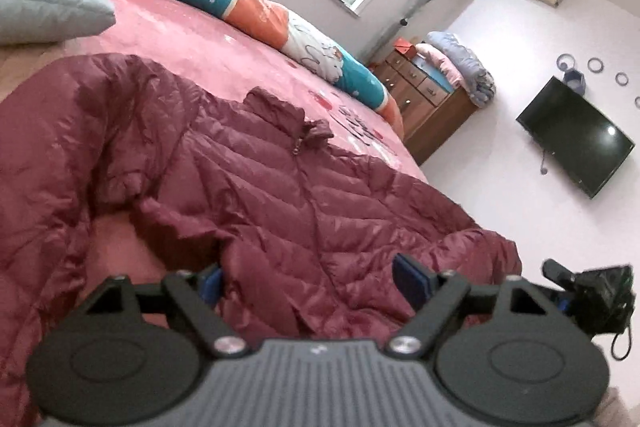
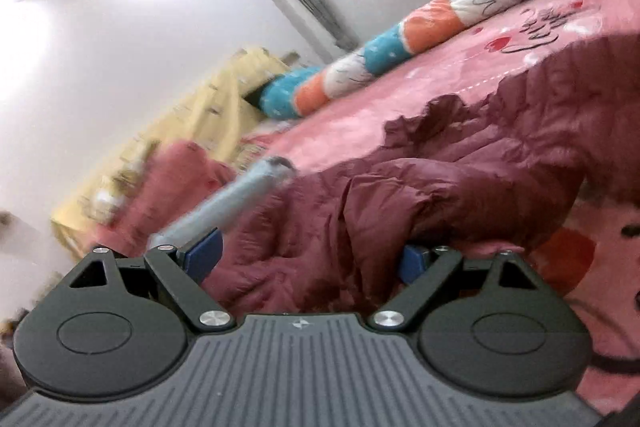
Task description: Fold large clothes
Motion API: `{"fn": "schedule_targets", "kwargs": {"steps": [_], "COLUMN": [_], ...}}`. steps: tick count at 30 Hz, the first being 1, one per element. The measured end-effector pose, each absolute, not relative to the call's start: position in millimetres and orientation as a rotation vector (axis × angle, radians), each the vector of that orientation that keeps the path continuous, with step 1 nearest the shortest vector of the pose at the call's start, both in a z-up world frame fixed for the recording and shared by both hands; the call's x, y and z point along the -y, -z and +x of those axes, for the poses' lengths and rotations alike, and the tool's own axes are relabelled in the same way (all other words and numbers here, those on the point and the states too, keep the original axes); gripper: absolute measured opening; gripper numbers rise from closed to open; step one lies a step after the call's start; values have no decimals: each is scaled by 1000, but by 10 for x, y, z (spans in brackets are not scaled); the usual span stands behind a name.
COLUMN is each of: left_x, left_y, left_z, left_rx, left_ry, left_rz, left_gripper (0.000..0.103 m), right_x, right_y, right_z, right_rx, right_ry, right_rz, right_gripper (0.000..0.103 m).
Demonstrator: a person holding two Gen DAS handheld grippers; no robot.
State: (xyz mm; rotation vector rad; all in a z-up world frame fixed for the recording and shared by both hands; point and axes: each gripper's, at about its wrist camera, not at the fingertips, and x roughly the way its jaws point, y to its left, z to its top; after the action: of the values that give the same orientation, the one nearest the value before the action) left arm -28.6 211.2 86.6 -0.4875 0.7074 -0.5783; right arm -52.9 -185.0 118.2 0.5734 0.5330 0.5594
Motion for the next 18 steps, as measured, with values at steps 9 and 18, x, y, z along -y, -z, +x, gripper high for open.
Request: {"fn": "schedule_targets", "kwargs": {"steps": [9, 18], "left_x": [-2286, -2227], "left_y": [-613, -311], "left_z": [-423, -582], "left_rx": [-801, -961], "left_ry": [503, 491], "left_rz": [-461, -383], "left_gripper": [86, 91], "right_x": [1429, 1520], "right_y": [-851, -419], "right_z": [-280, -179], "right_rx": [-666, -703], "right_ry": [-367, -258], "right_rz": [343, 426], "right_gripper": [103, 103]}}
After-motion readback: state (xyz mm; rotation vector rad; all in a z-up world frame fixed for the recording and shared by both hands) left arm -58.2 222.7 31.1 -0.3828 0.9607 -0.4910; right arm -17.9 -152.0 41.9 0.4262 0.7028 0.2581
